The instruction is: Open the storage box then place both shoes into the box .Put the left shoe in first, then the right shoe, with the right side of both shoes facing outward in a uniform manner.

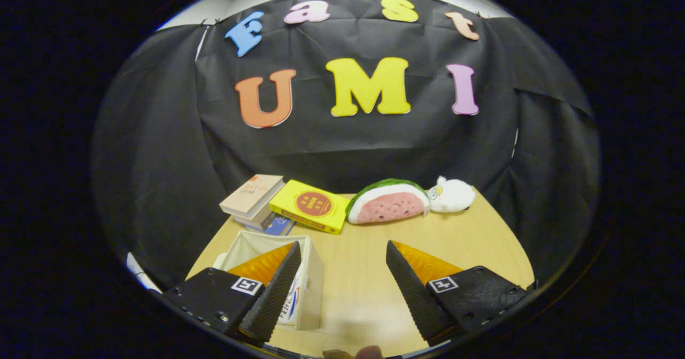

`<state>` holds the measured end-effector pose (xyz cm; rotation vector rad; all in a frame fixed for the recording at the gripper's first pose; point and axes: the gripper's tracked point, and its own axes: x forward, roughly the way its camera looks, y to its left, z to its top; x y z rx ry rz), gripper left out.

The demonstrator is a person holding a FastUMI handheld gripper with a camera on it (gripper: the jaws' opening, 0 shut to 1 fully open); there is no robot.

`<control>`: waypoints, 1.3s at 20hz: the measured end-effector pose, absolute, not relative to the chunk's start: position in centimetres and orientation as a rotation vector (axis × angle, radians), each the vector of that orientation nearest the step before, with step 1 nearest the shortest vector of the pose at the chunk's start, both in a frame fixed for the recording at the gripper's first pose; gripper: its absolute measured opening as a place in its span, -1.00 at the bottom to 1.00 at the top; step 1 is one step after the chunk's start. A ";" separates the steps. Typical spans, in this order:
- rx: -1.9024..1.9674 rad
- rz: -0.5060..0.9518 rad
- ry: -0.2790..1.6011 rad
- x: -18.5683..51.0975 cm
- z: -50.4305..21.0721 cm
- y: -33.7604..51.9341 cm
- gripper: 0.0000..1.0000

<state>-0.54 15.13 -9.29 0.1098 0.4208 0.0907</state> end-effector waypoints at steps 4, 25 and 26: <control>0.121 0.020 0.335 -2.3 -6.0 10.1 0.93; 0.154 0.006 0.240 -5.4 -3.4 6.3 0.93; 0.150 0.007 0.239 -5.4 -3.3 6.4 0.93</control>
